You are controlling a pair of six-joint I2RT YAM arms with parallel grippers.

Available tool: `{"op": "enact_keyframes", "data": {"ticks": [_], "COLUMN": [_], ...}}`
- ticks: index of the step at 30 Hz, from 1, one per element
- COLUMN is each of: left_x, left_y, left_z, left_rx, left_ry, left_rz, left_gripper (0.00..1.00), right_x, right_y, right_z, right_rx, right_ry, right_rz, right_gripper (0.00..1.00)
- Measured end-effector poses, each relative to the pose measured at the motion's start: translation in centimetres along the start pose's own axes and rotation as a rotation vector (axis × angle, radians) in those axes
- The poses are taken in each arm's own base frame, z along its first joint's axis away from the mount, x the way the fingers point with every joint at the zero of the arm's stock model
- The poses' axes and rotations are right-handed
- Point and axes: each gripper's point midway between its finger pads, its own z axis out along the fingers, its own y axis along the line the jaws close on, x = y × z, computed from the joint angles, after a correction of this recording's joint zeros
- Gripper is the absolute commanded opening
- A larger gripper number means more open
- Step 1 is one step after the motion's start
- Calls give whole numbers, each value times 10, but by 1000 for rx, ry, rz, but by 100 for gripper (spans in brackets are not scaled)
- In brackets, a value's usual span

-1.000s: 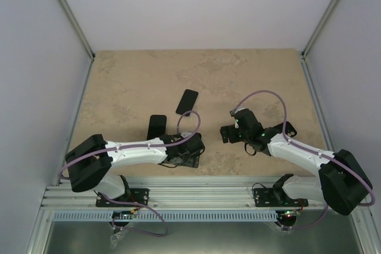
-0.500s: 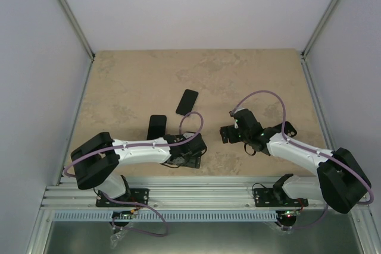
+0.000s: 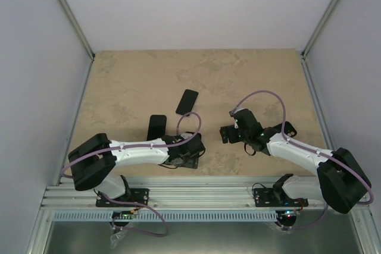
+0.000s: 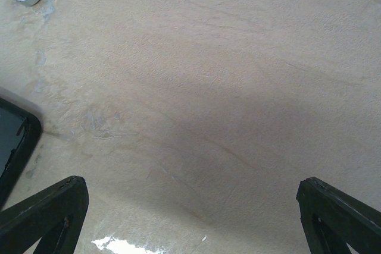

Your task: Put the phone into the phone case

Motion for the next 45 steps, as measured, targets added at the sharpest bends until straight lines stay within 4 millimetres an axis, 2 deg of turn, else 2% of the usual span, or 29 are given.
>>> {"op": "enact_keyframes", "data": {"ticks": [6, 10, 15, 19, 29, 39, 45], "left_x": [-8, -26, -40, -46, -52, -53, -59], "left_y": [19, 9, -7, -14, -5, -14, -8], "left_z": [-12, -27, -34, -24, 10, 21, 22], "left_rx": [-106, -83, -29, -10, -60, -58, -111], "left_ry": [-38, -101, -140, -131, -80, -55, -67], "left_rz": [3, -3, 9, 20, 30, 69, 76], "left_gripper": [93, 99, 99, 99, 99, 91, 86], "right_x": [0, 0, 0, 0, 0, 8, 9], "right_y": [0, 0, 0, 0, 0, -2, -2], "right_z": [0, 0, 0, 0, 0, 7, 8], "right_rx": [0, 0, 0, 0, 0, 12, 13], "right_ry": [0, 0, 0, 0, 0, 32, 36], "right_rz": [0, 0, 0, 0, 0, -4, -5], "right_gripper": [98, 98, 98, 98, 98, 98, 98]}}
